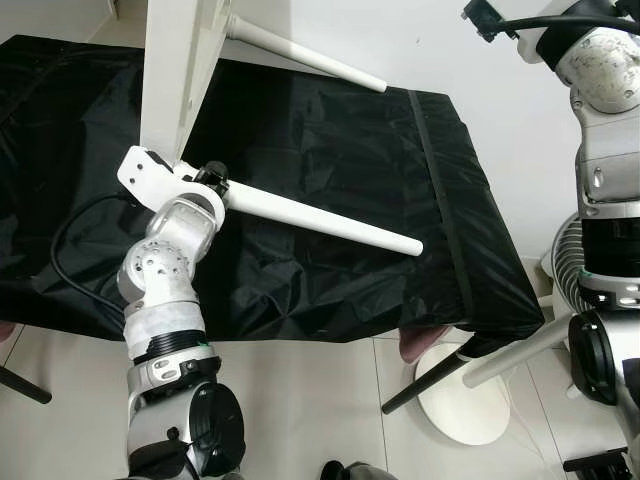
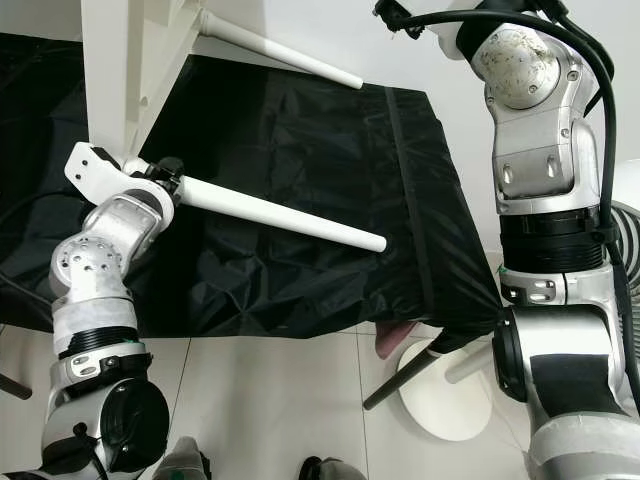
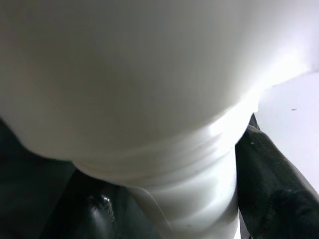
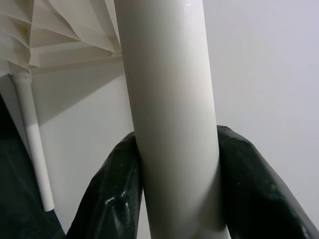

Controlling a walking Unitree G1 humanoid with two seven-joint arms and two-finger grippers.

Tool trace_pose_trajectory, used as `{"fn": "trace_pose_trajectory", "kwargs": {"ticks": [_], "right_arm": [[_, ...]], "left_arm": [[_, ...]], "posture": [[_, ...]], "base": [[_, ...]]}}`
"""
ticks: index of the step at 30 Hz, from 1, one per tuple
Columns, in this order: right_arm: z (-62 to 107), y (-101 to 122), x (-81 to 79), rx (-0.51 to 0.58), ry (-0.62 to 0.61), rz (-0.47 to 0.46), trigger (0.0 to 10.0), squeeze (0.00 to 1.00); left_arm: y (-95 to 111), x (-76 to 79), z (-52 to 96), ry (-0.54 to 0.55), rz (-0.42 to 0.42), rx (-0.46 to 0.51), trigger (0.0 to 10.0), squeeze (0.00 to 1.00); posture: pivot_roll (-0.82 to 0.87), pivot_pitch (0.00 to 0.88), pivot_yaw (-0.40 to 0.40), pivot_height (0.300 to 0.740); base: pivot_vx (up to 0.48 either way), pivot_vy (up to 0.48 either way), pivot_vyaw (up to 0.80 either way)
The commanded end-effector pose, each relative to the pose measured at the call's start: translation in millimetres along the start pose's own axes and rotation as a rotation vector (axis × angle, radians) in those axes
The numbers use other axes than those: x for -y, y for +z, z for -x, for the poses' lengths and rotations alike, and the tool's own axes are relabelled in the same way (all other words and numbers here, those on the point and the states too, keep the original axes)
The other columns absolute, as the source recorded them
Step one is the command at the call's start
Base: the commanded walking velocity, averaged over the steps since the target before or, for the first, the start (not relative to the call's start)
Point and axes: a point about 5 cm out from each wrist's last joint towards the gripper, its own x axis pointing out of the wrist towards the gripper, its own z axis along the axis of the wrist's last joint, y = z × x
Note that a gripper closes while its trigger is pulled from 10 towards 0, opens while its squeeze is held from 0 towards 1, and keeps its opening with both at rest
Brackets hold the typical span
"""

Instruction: Building children table

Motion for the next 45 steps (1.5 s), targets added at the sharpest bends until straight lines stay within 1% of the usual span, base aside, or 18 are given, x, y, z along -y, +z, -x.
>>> {"fn": "trace_pose_trajectory", "kwargs": {"ticks": [1,8,9,12,15,18,21,24,25,26,30,32,33,34,36,39,41,45], "right_arm": [[3.7,-22,8.3,-0.097,-0.092,-0.103,10.0,0.00],[0.5,-21,9.4,-0.088,-0.105,-0.106,10.0,0.00],[0.8,-22,10.6,-0.093,-0.127,-0.117,10.0,0.00],[1.2,-22,11.1,-0.098,-0.139,-0.125,10.0,0.00],[3.4,-25,12.9,-0.109,-0.182,-0.156,10.0,0.00],[8.7,-29,15.5,-0.119,-0.270,-0.215,10.0,0.00],[11.4,-31,16.3,-0.123,-0.303,-0.235,10.0,0.00],[26.1,-42,15.1,-0.172,-0.406,-0.287,10.0,0.00],[26.1,-42,15.1,-0.172,-0.406,-0.287,10.0,0.00],[33.3,-48,12.7,-0.200,-0.435,-0.297,10.0,0.00],[43.8,-57,6.2,-0.247,-0.465,-0.304,10.0,0.00],[43.8,-57,6.2,-0.247,-0.465,-0.304,10.0,0.00],[51.4,-64,-0.1,-0.276,-0.466,-0.317,10.0,0.00],[69.2,-80,-22.3,-0.331,-0.439,-0.397,10.0,0.00],[69.2,-80,-22.3,-0.331,-0.439,-0.397,10.0,0.00],[81.3,-91,-54.9,-0.378,-0.368,-0.472,10.0,0.00],[83.2,-93,-63.1,-0.391,-0.359,-0.502,10.0,0.00],[84.4,-96,-70.0,-0.412,-0.351,-0.514,10.0,0.00]], "left_arm": [[24,42.8,12.0,-0.227,-0.060,0.079,0.0,0.00],[46,39.0,25.7,-0.241,-0.095,0.119,0.0,0.00],[61,37.1,32.6,-0.255,-0.115,0.173,0.0,0.00],[66,37.3,35.2,-0.262,-0.130,0.188,0.0,0.00],[77,42.4,40.4,-0.295,-0.168,0.224,0.0,0.00],[90,55.3,48.5,-0.350,-0.206,0.264,0.0,0.00],[94,59.7,51.2,-0.367,-0.211,0.280,0.0,0.00],[112,78.9,66.7,-0.443,-0.255,0.352,0.0,0.00],[112,78.9,66.7,-0.443,-0.255,0.352,0.0,0.00],[117,84.9,73.3,-0.473,-0.280,0.374,0.0,0.00],[125,89.5,81.3,-0.496,-0.303,0.399,0.0,0.00],[125,89.5,81.3,-0.496,-0.303,0.399,0.0,0.00],[129,93.1,86.1,-0.510,-0.326,0.416,0.0,0.00],[133,100.6,95.3,-0.536,-0.358,0.435,0.0,0.00],[133,100.6,95.3,-0.536,-0.358,0.435,0.0,0.00],[134,104.9,100.2,-0.554,-0.383,0.439,0.0,0.00],[134,106.9,102.0,-0.563,-0.390,0.439,0.0,0.00],[134,108.9,103.7,-0.572,-0.396,0.438,0.0,0.00]], "posture": [[0.06,0.069,-0.046,0.740],[0.06,0.080,-0.040,0.740],[0.06,0.085,-0.037,0.740],[0.06,0.088,-0.040,0.740],[0.07,0.096,-0.054,0.740],[0.08,0.103,-0.069,0.740],[0.08,0.104,-0.074,0.740],[0.10,0.122,-0.104,0.740],[0.10,0.122,-0.104,0.740],[0.10,0.128,-0.113,0.740],[0.11,0.136,-0.120,0.740],[0.11,0.136,-0.120,0.740],[0.12,0.143,-0.126,0.740],[0.13,0.148,-0.131,0.740],[0.13,0.148,-0.131,0.740],[0.14,0.154,-0.129,0.740],[0.14,0.154,-0.129,0.740],[0.15,0.156,-0.127,0.740]], "base": [[0.000,0.000,0.00],[0.000,0.000,0.00],[0.000,0.000,0.00],[0.000,0.000,0.00],[0.000,0.000,0.00],[0.000,0.000,0.00],[0.000,0.000,0.00],[0.000,0.000,0.00],[0.000,0.000,0.00],[0.000,0.000,0.00],[0.000,0.000,0.00],[0.000,0.000,0.00],[0.000,0.000,0.00],[0.000,0.000,0.00],[0.000,0.000,0.00],[0.000,0.000,0.00],[0.000,0.000,0.00],[0.000,0.000,0.00]]}}
